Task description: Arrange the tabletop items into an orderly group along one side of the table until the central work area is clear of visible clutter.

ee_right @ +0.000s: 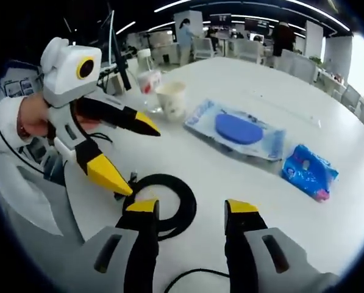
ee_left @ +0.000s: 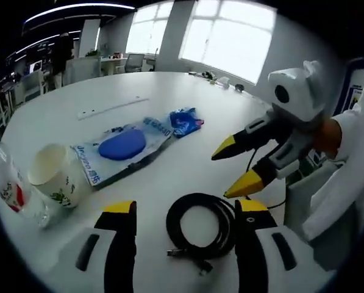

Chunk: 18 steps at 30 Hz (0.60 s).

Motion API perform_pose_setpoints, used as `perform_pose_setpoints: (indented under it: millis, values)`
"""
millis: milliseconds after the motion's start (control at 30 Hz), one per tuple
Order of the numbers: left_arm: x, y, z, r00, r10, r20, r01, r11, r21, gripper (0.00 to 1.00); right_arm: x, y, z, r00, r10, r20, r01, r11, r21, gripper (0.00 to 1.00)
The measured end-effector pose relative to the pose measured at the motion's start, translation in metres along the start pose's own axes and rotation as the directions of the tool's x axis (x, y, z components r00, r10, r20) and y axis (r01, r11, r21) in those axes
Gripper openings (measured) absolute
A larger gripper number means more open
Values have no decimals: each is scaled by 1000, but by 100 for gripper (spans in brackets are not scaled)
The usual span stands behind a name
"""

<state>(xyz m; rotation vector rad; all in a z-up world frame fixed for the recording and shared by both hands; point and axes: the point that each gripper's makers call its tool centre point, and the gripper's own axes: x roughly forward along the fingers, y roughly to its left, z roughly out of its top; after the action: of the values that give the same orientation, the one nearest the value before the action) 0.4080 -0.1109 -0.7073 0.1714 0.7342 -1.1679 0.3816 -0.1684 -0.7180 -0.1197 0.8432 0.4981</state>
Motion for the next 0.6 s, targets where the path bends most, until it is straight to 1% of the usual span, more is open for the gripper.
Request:
perform_pose_setpoints:
  millis: [100, 133, 200, 233, 267, 333, 367, 400, 467, 567, 600]
  values:
    - [5, 6, -6, 1000, 20, -23, -20, 1000, 7, 61, 5, 0, -3, 1000, 3, -10, -3, 1000, 6, 38]
    - [7, 7, -8, 999, 27, -33, -27, 1000, 8, 58, 7, 0, -6, 1000, 1, -24, -1, 1000, 6, 37]
    - [11, 11, -14, 998, 42, -56, -41, 999, 16, 56, 10, 0, -8, 1000, 1, -29, -1, 1000, 13, 37]
    - [12, 12, -17, 996, 49, -78, -48, 999, 23, 55, 12, 0, -9, 999, 2, -33, -2, 1000, 19, 37]
    - [15, 10, -19, 996, 41, -85, -38, 999, 32, 55, 14, 1, -12, 999, 3, -49, -2, 1000, 25, 36]
    - [19, 8, -22, 995, 32, -93, -27, 998, 57, 55, 17, 2, -14, 998, 0, -57, 1, 1000, 21, 35]
    - [21, 5, -26, 993, 25, -119, -16, 997, 74, 55, 19, 4, -15, 998, 3, -65, -1, 1000, 24, 34]
    - [22, 6, -29, 989, 31, -144, -18, 996, 91, 55, 20, 5, -16, 997, 3, -72, -1, 1000, 27, 33]
    - [25, 8, -32, 984, 59, -167, -34, 988, 149, 52, 24, 5, -19, 996, -2, -87, 4, 1000, 15, 31]
    - [28, 6, -33, 981, 73, -180, -36, 979, 199, 45, 27, 5, -22, 994, -18, -104, 20, 1000, 21, 29]
    - [29, 7, -37, 976, 82, -201, -35, 974, 225, 44, 27, 4, -24, 994, -26, -110, 28, 999, 17, 28]
